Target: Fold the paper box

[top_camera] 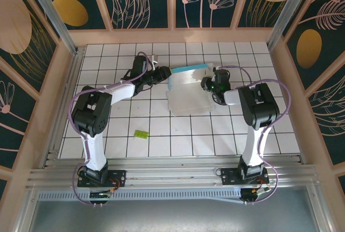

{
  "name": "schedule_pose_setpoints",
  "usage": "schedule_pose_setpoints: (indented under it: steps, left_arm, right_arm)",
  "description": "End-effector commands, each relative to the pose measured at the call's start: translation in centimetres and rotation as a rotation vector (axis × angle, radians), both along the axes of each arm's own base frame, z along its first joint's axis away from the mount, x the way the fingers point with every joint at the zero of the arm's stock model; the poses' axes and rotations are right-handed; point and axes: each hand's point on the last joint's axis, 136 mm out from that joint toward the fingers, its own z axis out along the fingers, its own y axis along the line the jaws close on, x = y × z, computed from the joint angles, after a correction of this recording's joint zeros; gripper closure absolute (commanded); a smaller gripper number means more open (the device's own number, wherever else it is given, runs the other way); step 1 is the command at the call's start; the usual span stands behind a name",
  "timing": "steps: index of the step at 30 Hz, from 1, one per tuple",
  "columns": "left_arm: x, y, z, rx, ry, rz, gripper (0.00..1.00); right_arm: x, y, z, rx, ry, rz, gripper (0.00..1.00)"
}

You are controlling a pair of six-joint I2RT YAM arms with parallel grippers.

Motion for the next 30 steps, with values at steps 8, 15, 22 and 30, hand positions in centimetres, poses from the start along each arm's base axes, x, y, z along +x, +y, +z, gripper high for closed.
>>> schedule_pose_setpoints:
  steps: [8,15,22,30]
  left_arm:
    - [-0.8,-1.2,1.0,-0.023,-0.011,-0.042,0.65]
    - [-0.7,-1.2,1.0,-0.025,-0.01,-0.039,0.65]
    - [-0.7,-1.2,0.9,-0.023,-0.007,-0.037,0.65]
    - [-0.6,-1.1,0.8,-0.017,-0.005,-0.036,0.65]
  right_arm:
    - [-2.1,2.5,0.1,-0.412,-0.172,0.093,0.8]
    - [-2.6,3.5,-0.8,-0.568,-0.191,0.168,0.81]
    - [-3.4,4.3,1.8,-0.511,-0.221,0.182,0.74]
    - [-5.0,2.5,9.5,-0.274,-0.308,0.199,0.45]
